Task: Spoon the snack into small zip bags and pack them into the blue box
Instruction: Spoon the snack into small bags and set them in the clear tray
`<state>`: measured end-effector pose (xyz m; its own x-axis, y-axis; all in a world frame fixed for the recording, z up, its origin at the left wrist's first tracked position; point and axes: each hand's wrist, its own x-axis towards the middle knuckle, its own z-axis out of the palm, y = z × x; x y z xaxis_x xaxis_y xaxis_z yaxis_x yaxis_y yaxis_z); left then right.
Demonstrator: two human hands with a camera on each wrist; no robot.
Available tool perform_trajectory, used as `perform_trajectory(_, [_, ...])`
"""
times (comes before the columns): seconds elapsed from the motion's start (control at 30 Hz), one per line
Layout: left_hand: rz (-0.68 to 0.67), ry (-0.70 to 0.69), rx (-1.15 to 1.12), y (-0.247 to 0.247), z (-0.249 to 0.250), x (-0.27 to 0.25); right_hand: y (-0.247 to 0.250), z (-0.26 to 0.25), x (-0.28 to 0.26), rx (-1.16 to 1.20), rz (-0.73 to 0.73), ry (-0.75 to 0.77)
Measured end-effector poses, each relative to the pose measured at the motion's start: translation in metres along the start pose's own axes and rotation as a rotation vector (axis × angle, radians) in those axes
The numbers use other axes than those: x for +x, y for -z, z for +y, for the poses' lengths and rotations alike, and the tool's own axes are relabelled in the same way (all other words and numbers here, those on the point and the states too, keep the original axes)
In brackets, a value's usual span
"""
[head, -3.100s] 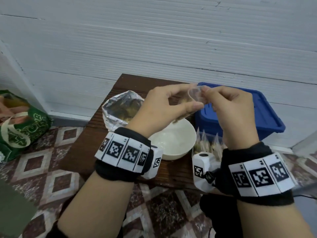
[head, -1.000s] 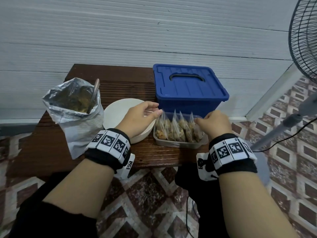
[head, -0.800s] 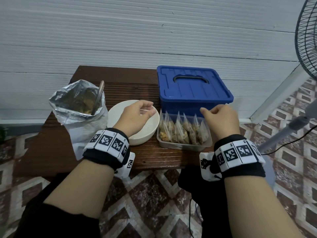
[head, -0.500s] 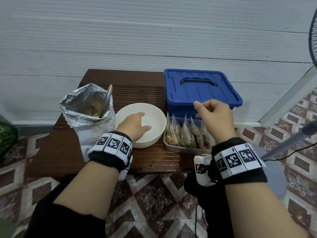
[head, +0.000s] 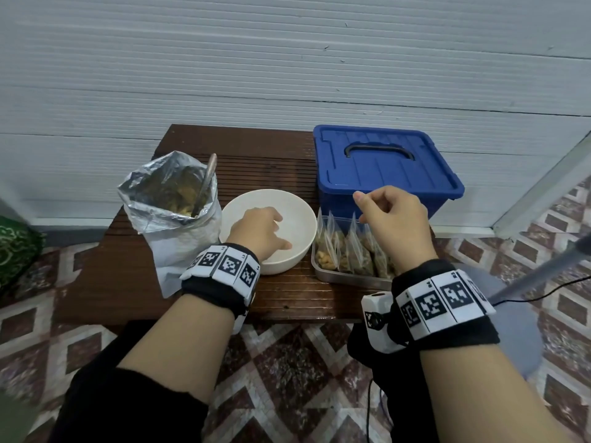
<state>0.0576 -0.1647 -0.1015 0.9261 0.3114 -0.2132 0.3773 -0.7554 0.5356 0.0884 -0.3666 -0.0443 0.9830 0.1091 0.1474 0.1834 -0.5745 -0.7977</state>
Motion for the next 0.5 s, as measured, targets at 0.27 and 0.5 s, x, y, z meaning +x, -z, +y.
perform_trajectory(0.27, [0.126, -0.256, -0.274, 0.024, 0.012, -0.01, -0.013, -0.011, -0.003, -0.045, -0.124, 0.035])
perform_trajectory(0.5, [0.114, -0.409, -0.353, 0.032, 0.022, -0.022, -0.017, -0.019, -0.007, 0.036, -0.154, 0.022])
